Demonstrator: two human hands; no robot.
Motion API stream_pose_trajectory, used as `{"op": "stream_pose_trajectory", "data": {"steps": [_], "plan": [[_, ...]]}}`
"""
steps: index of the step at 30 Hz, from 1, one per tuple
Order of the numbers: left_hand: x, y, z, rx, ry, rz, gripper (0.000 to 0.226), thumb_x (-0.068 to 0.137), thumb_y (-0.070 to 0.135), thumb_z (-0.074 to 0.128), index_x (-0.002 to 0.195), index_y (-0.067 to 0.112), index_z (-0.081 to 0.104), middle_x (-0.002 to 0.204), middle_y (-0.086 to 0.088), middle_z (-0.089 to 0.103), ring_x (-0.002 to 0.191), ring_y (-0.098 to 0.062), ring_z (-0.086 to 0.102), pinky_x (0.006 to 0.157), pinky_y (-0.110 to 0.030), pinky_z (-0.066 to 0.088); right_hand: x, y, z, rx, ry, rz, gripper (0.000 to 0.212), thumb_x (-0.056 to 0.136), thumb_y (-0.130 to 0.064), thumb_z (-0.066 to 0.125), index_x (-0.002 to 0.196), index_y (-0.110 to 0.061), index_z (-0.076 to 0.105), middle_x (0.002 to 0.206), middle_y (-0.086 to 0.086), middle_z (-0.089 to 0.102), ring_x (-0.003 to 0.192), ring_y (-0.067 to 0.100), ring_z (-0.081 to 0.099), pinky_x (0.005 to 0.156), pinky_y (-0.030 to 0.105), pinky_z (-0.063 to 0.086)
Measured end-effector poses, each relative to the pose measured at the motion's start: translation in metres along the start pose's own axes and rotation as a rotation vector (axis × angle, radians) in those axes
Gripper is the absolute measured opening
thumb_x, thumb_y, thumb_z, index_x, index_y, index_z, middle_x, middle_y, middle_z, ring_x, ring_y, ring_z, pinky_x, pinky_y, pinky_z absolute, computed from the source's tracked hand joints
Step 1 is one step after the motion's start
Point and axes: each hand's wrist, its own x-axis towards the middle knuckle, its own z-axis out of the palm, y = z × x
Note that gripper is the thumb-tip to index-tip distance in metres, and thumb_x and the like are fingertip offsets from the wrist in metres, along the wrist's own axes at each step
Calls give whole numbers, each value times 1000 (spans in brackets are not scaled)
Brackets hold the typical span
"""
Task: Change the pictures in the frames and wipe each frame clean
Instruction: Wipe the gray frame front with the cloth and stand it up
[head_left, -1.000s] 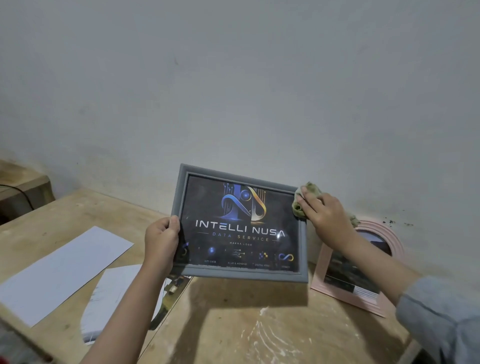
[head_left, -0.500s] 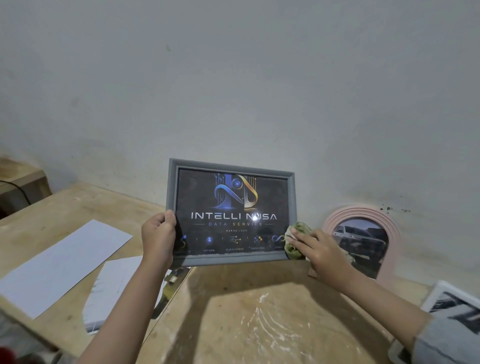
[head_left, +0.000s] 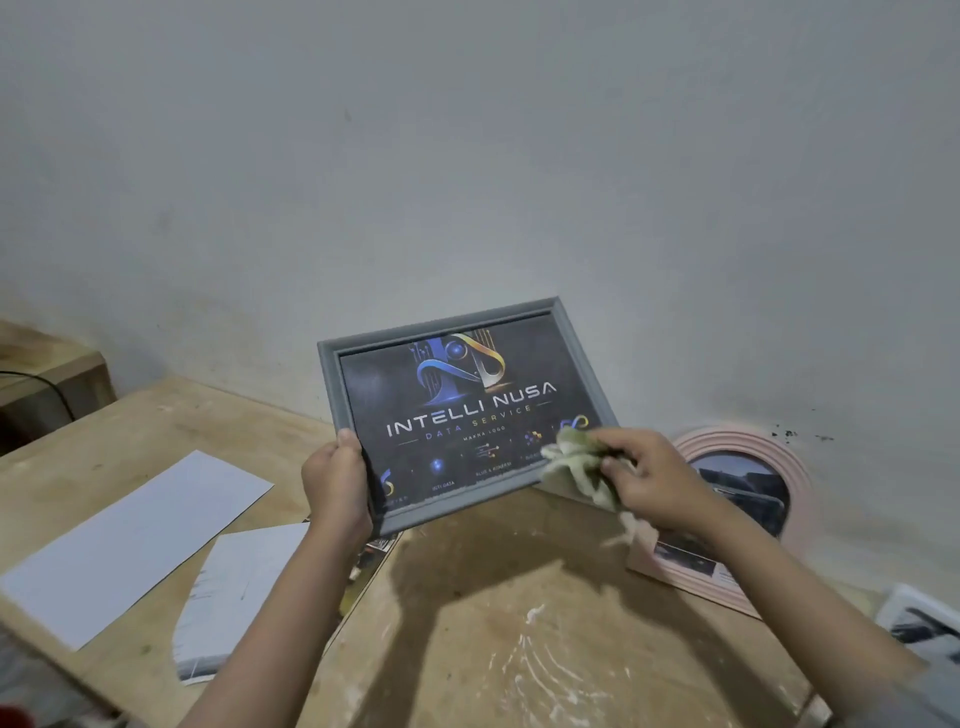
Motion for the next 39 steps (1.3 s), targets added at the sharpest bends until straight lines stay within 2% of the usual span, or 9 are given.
{"op": "stream_pose_trajectory", "data": {"steps": [3,7,12,15,17,21,26,33,39], "plan": [[-1,3,2,44,7,83,31,88,31,48,65,11,43,66,-12,43,63,-26,46,59,-37,43,36,-37,2,20,138,-154,44,81,15,46,111,-9,67,99,-4,67,91,-7,58,82,4,39],[-12,0,4,136,-87,186,36,97,23,46,70,-1,51,61,-14,46,50,-24,47,53,-29,41,82,-71,23,-155,268,-385,55,70,6,43,121,-6,62,116,6,65,104,19,55,94,14,37],[-21,-7,6,167,-191,222,41,95,29,50,65,0,50,61,-14,44,56,-24,46,55,-35,39,119,-85,62,-443,217,-487,62,77,-12,39,138,-8,47,139,9,51,111,33,55,94,45,43],[-23,-6,3,84,-242,181,43,86,49,51,68,10,50,67,-13,46,60,-27,44,57,-50,48,118,-78,84,-532,177,-431,69,76,-19,34,143,-7,39,148,10,40,130,30,44,105,59,28],[-22,-8,-1,-13,-290,110,67,77,68,45,71,3,60,74,-21,59,67,-36,56,70,-60,50,114,-74,93,-523,191,-438,70,75,-16,38,144,-6,36,151,10,35,136,27,37,108,56,21],[-27,-9,-7,-78,-312,39,88,79,81,23,70,11,75,80,-27,70,76,-40,65,72,-50,52,106,-70,100,-516,223,-494,74,71,-3,52,144,-3,35,152,13,31,140,26,29,108,47,17],[-31,-5,-6,-127,-302,13,115,50,98,21,81,1,73,91,-34,66,79,-40,63,80,-50,50,92,-62,112,-524,183,-639,62,74,-2,40,135,2,46,145,18,41,137,29,36,111,46,23],[-22,-2,-6,-254,-449,-51,99,83,78,13,87,-3,70,94,-30,65,86,-36,63,77,-37,49,63,-53,130,-409,46,-688,63,70,1,36,132,-2,52,144,13,45,136,25,38,110,50,24],[-18,-4,-12,-259,-394,-163,74,88,71,28,59,12,61,62,-11,60,58,-25,57,60,-32,43,37,-41,145,-345,-44,-757,58,72,2,36,126,-4,58,141,11,49,135,21,41,111,51,29]]}}
